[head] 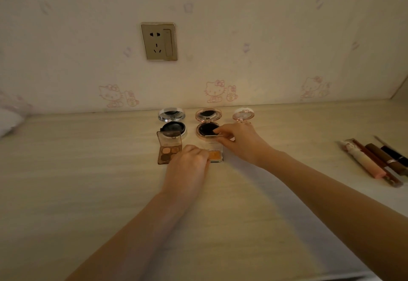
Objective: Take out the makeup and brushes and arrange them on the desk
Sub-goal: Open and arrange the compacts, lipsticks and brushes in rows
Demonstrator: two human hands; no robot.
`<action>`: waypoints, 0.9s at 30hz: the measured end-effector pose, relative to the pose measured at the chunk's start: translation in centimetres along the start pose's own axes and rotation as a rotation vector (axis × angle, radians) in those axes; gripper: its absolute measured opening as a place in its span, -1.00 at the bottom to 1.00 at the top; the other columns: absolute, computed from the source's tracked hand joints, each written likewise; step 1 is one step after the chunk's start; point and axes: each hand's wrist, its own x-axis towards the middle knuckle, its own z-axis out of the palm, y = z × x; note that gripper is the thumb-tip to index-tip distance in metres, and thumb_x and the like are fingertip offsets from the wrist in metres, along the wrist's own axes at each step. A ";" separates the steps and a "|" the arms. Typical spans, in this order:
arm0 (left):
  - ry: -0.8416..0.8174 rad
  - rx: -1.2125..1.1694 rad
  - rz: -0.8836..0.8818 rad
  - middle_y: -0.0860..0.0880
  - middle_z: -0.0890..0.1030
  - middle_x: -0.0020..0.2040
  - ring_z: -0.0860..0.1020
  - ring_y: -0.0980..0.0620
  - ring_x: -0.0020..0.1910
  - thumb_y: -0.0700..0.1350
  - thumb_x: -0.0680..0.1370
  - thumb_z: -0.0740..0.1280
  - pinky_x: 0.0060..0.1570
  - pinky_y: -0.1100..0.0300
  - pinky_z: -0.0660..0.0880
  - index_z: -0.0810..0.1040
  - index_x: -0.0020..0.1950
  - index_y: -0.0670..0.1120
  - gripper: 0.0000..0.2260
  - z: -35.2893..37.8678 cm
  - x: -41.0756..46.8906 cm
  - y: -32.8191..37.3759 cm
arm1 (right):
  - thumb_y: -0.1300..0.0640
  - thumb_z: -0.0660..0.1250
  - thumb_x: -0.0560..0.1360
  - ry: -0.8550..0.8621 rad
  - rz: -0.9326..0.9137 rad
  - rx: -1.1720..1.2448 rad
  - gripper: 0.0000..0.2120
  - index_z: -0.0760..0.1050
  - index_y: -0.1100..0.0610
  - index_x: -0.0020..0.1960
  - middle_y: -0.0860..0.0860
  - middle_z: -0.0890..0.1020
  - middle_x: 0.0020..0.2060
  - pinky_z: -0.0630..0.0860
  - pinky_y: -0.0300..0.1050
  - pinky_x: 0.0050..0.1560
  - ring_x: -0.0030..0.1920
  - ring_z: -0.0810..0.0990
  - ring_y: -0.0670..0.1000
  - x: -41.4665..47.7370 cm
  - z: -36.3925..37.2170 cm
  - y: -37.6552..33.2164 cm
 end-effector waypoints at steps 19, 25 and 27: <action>0.063 0.024 -0.037 0.04 0.64 -0.01 0.49 0.09 0.13 -0.06 0.58 0.27 0.01 0.21 0.46 0.64 0.09 -0.03 -0.81 -0.1 -0.2 0.0 | 0.09 0.22 0.58 0.025 -0.035 -0.167 -0.70 0.48 0.14 0.27 0.03 0.53 0.19 0.35 -0.14 0.27 0.25 0.39 0.04 -5.4 2.1 -0.6; 0.055 0.021 -0.047 0.06 0.63 -0.04 0.49 0.10 0.09 -0.06 0.58 0.27 -0.05 0.21 0.47 0.63 0.07 -0.03 -0.82 -0.3 0.1 -0.1 | 0.09 0.20 0.57 0.007 -0.035 -0.159 -0.71 0.48 0.13 0.26 0.02 0.53 0.20 0.35 -0.12 0.28 0.26 0.39 0.04 -5.2 1.8 -0.6; 0.030 0.023 -0.050 0.07 0.60 -0.02 0.47 0.12 0.09 -0.05 0.58 0.25 -0.06 0.22 0.45 0.61 0.09 0.00 -0.82 -0.3 0.4 -0.2 | 0.10 0.19 0.58 -0.008 -0.038 -0.165 -0.71 0.48 0.14 0.26 0.03 0.52 0.20 0.33 -0.15 0.28 0.26 0.38 0.04 -5.2 1.6 -0.6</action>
